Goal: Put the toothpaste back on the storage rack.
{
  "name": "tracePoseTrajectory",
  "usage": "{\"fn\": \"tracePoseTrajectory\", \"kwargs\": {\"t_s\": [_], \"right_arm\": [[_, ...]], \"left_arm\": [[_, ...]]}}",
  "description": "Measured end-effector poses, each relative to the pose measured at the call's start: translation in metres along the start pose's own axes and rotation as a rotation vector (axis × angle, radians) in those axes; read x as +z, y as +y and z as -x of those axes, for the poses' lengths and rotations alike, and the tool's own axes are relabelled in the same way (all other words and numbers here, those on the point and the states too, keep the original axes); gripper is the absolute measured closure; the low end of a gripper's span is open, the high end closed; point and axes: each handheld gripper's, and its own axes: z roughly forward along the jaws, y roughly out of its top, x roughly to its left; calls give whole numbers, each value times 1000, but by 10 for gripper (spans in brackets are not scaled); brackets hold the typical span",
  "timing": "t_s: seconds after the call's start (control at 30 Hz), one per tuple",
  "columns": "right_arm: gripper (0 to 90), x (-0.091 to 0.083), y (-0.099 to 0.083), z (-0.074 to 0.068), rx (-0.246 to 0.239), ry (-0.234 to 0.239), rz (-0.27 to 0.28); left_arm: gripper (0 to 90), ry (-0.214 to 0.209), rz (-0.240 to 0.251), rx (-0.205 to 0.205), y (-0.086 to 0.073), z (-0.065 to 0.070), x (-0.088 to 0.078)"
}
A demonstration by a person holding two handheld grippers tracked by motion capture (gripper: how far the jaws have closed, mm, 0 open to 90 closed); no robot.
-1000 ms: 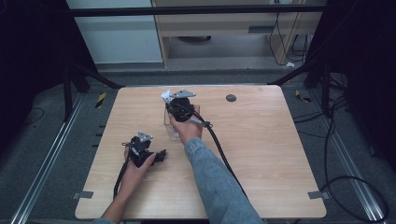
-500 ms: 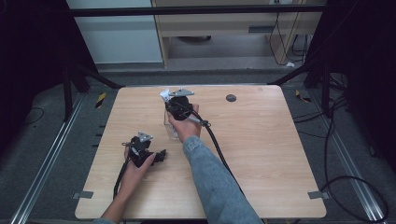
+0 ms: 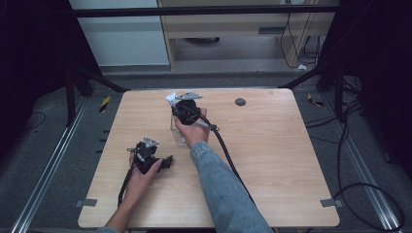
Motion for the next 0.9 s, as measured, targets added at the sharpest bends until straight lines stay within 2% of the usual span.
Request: {"fn": "tracePoseTrajectory", "kwargs": {"t_s": [0.9], "right_arm": [[729, -27, 1, 9, 17, -7, 26]], "left_arm": [[0, 1, 1, 1, 0, 0, 0]]}}
